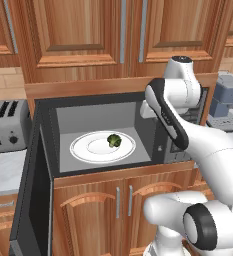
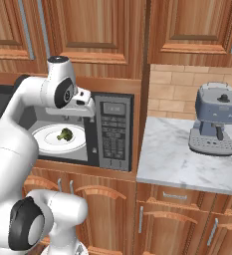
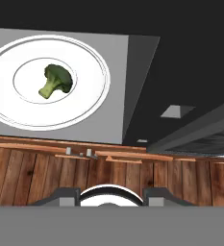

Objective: Close the microwave door.

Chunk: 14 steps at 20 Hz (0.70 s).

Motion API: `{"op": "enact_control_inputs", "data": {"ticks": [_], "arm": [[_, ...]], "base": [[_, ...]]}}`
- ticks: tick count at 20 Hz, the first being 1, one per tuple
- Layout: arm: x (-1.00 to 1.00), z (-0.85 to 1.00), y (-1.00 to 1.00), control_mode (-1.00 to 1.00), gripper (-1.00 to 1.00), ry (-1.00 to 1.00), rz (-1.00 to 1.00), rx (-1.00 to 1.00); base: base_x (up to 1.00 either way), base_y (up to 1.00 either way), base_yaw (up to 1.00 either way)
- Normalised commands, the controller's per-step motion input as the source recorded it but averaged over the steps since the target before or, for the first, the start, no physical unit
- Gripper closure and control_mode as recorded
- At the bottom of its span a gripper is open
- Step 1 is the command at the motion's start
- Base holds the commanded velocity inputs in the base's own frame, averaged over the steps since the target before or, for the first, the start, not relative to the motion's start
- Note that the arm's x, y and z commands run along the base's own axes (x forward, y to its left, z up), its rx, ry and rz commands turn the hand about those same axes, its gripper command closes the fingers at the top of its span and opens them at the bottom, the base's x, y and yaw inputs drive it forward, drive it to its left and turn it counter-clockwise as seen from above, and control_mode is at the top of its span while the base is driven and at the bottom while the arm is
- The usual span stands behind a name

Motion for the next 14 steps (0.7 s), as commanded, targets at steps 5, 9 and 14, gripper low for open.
{"op": "enact_control_inputs", "data": {"ticks": [5, 9, 14], "arm": [[-0.16, -0.11, 0.06, -1.00, -1.00, 0.03, 0.00, 0.00], [-0.70, -0.16, 0.41, -1.00, -1.00, 0.00, 0.00, 0.00], [-0.75, -0.13, 0.52, -1.00, -1.00, -0.05, 0.00, 0.00]], "base": [[0.00, 0.00, 0.00], [0.00, 0.00, 0.00], [0.00, 0.00, 0.00]]}}
